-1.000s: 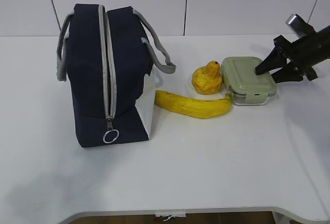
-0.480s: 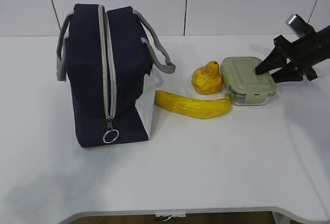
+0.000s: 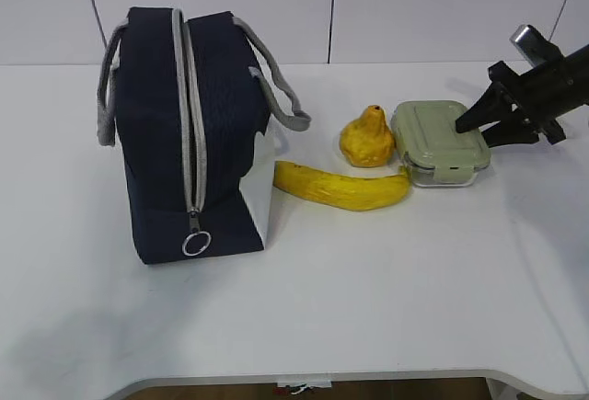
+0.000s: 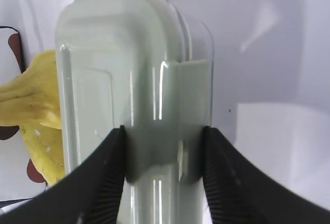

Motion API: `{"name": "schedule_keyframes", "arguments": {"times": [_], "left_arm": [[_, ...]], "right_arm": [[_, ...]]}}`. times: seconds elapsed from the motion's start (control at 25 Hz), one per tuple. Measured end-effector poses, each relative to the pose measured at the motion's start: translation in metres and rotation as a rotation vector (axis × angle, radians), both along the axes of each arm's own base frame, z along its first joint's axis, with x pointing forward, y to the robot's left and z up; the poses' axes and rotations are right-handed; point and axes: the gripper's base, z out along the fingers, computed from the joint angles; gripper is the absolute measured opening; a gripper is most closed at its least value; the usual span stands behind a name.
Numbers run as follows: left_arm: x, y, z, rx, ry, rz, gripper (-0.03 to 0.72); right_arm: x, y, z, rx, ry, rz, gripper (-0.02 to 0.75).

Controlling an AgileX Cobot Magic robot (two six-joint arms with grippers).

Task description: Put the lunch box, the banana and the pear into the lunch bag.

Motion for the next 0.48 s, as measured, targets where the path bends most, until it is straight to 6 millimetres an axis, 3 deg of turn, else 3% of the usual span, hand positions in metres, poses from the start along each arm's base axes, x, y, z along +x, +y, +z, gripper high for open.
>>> {"name": "schedule_keyframes", "arguments": {"times": [0.48], "left_arm": [[0.0,0.0,0.0,0.0,0.0,0.0,0.244]], "right_arm": [[-0.0007,-0.0004,0.0038,-0.003,0.012,-0.017,0.355]]}}
